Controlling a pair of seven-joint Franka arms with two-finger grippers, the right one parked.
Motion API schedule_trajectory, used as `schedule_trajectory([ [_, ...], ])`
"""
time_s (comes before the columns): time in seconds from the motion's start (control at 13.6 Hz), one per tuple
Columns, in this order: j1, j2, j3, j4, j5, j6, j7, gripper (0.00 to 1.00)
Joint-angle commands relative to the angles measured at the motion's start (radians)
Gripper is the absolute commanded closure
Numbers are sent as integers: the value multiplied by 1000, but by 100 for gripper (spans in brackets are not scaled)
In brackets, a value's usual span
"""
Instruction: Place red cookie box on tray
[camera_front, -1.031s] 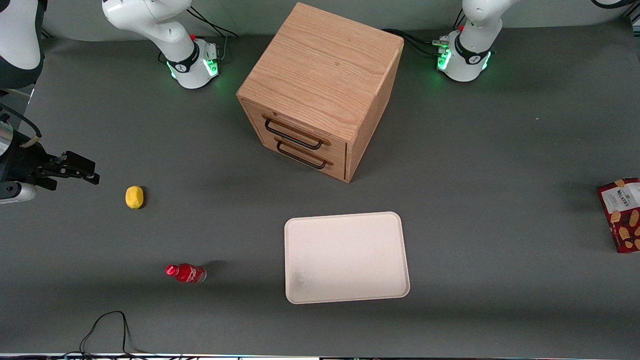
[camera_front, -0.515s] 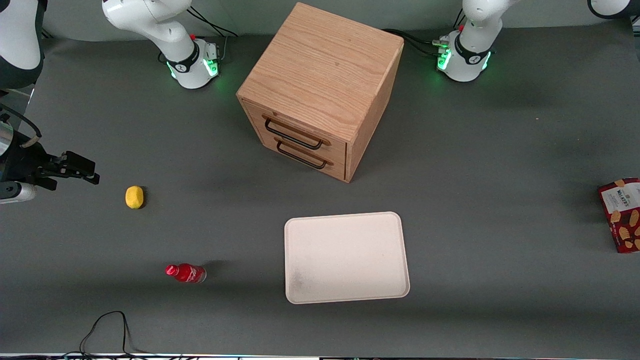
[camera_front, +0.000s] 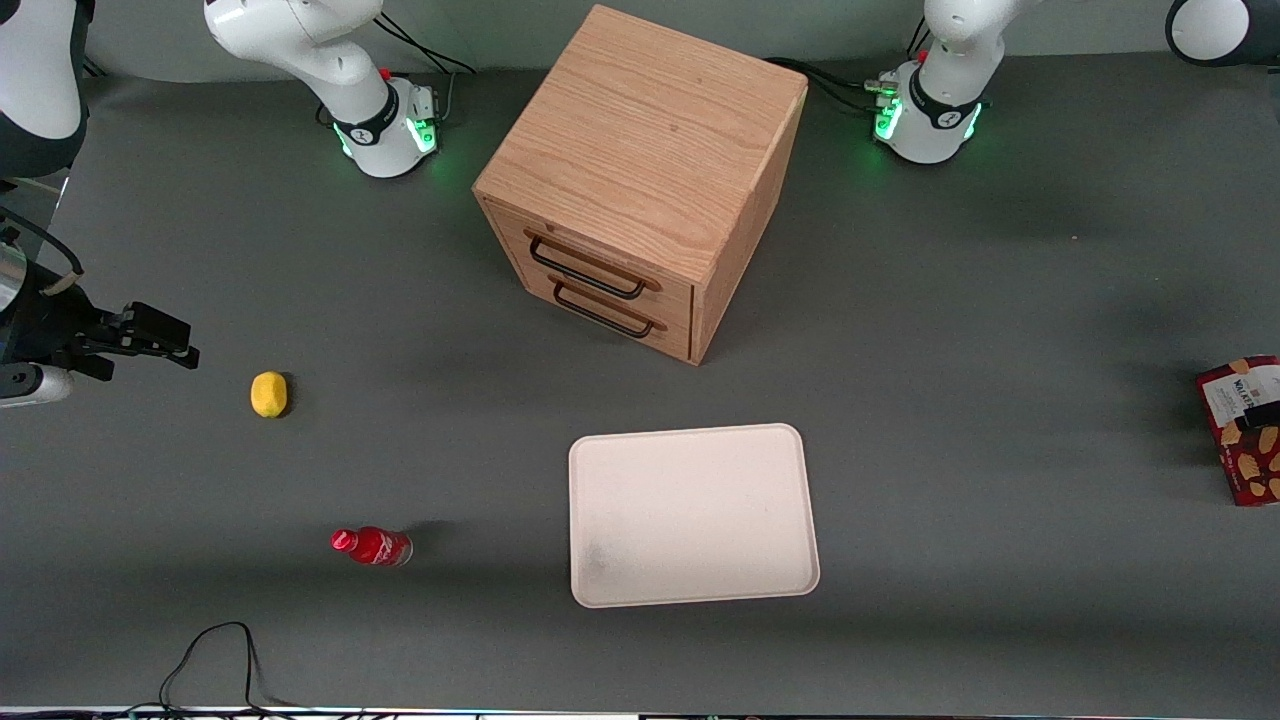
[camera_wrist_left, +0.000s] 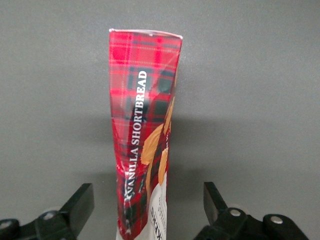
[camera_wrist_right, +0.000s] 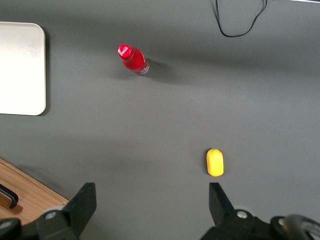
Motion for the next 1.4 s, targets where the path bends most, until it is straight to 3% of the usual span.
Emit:
schedule_trajectory([
  [0.0, -6, -4, 7, -5, -14, 13, -8, 7],
  [0.07, -5, -4, 7, -5, -12, 16, -7, 10],
  [0.15, -6, -4, 7, -5, -9, 16, -5, 26],
  [0.22, -6, -4, 7, -5, -5, 16, -1, 51],
  [0.29, -5, -2, 7, -5, -3, 16, 4, 89],
  [0.37, -5, -2, 7, -4, -2, 15, 13, 100],
  [1.1, -6, -19, 7, 21, 2, -10, 51, 100],
  [1.33, -39, -64, 12, 88, 41, -161, 42, 100],
])
